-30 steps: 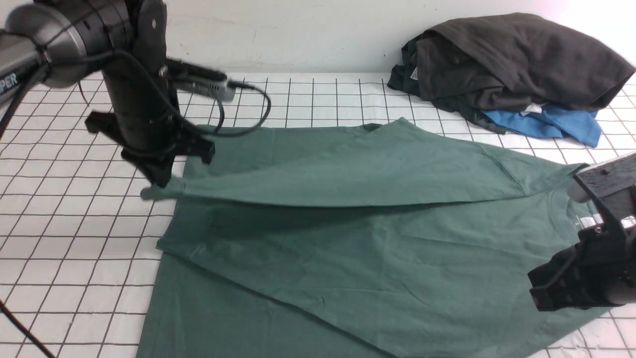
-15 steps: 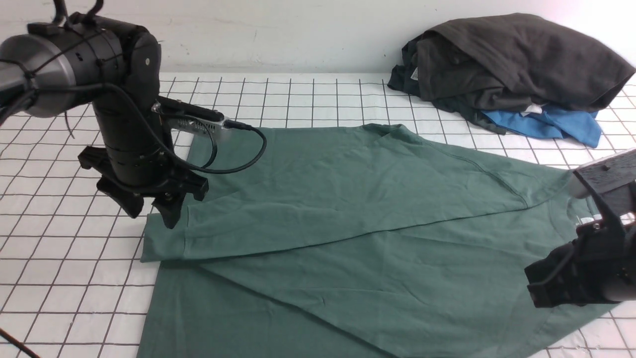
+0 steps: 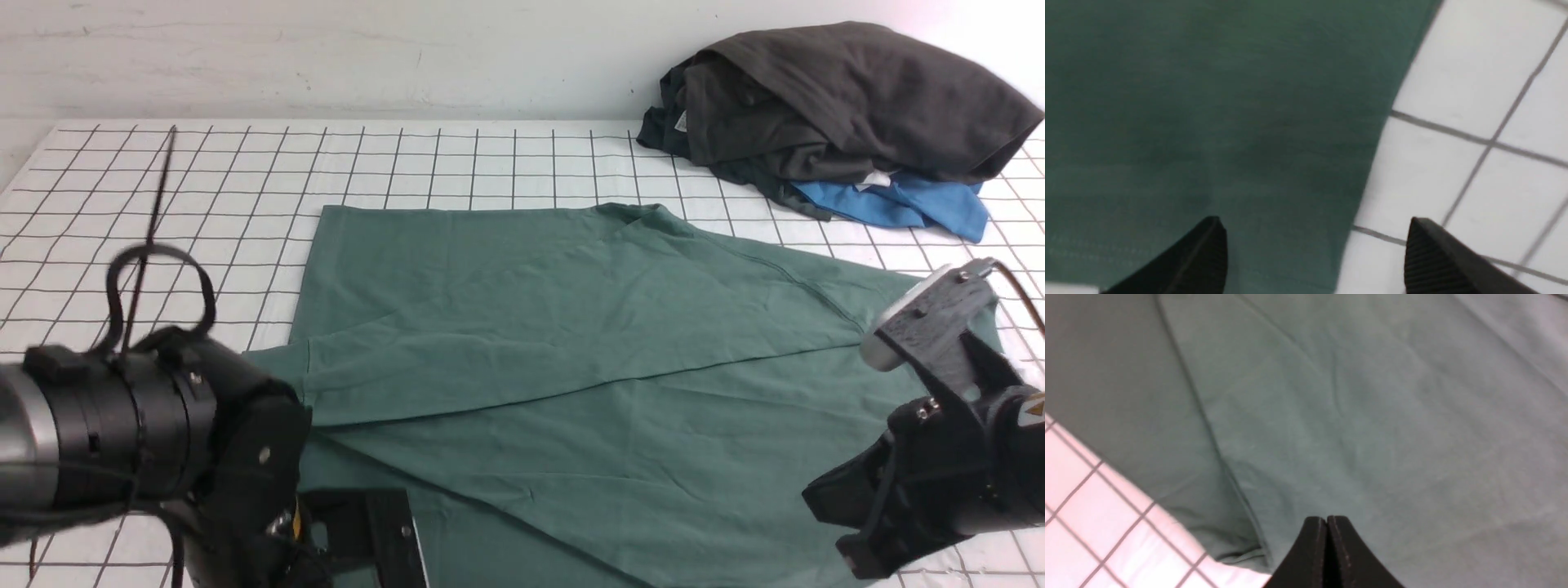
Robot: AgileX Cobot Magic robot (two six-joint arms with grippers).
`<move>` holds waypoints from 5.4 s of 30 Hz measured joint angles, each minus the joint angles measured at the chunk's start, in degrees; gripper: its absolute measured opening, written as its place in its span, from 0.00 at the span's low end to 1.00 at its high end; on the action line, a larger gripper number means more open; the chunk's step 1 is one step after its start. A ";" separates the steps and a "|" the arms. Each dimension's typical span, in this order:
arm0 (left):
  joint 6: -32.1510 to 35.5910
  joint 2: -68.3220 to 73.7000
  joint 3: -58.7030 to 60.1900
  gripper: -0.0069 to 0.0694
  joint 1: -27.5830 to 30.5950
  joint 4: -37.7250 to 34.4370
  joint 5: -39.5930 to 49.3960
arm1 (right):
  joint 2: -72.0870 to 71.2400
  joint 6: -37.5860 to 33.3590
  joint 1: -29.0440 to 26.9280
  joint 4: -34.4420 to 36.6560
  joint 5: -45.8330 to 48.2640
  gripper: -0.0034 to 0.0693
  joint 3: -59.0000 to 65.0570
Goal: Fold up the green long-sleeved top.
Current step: Use both arms simultaneously to clamp the lower edge of the clothing fabric, then use both arms to drag the lower edge of the fabric forward and fold it over the upper edge, then use the right arm to clamp the right edge of the fabric
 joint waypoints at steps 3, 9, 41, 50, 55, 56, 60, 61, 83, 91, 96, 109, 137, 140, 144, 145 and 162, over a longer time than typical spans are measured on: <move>-0.44 0.00 3.08 0.76 -0.96 2.22 -4.84 | 0.00 -0.25 1.11 0.12 0.07 0.03 0.00; -5.05 -0.76 5.44 0.44 -1.19 2.10 -6.74 | -0.05 -0.31 1.41 0.48 0.10 0.03 0.00; -24.67 -14.15 3.65 0.08 -1.25 3.45 -4.15 | 23.74 33.49 1.41 -71.07 0.38 0.60 -0.44; -25.35 -15.82 3.65 0.08 -1.25 3.41 -4.10 | 25.91 38.55 1.75 -73.79 0.49 0.36 -1.52; -31.67 -15.82 1.95 0.08 -1.25 4.14 -3.78 | 22.53 41.13 1.75 -73.84 -2.43 0.08 -1.66; -34.50 -15.82 0.70 0.08 -1.25 5.28 -3.67 | 20.71 41.82 1.75 -73.84 -2.49 0.06 -2.08; -42.87 -15.82 -3.93 0.08 -1.14 11.87 -3.21 | 15.87 46.89 1.49 -73.71 -2.56 0.05 -4.41; -45.36 -15.58 -5.63 0.08 -0.83 14.40 -3.16 | 15.45 48.09 1.24 -73.42 -2.67 0.05 -5.29; -55.80 35.85 -67.18 0.22 20.37 30.03 -9.97 | 54.19 51.57 -7.18 -67.84 -9.24 0.11 -56.55; -53.66 44.65 -83.88 0.67 21.25 29.06 4.33 | 56.84 47.15 -6.47 -56.95 8.31 0.36 -69.64; -42.38 43.49 -86.53 0.67 19.86 16.20 12.06 | 55.98 23.82 -4.95 -30.65 16.15 0.28 -71.92; -26.76 51.42 -86.48 0.12 16.54 -7.42 19.76 | 70.48 7.45 -4.00 -5.33 -5.42 0.03 -76.23; -26.16 43.34 -86.49 0.08 15.99 -8.92 20.20 | 76.26 7.11 -4.91 9.69 21.56 0.03 -96.75; -25.96 44.24 -86.44 0.08 15.93 -9.05 20.20 | 80.23 4.79 -0.69 7.02 14.29 0.03 -96.75; -25.68 44.24 -86.51 0.08 15.93 -9.05 20.20 | 81.93 5.24 0.85 6.48 5.54 0.03 -96.80; -25.48 44.24 -86.51 0.08 15.93 -9.05 20.20 | 82.21 5.15 0.90 6.34 2.92 0.03 -96.81; -24.46 46.94 -86.51 0.08 15.93 -8.66 15.71 | 77.12 6.36 -12.53 12.17 7.66 0.04 -96.86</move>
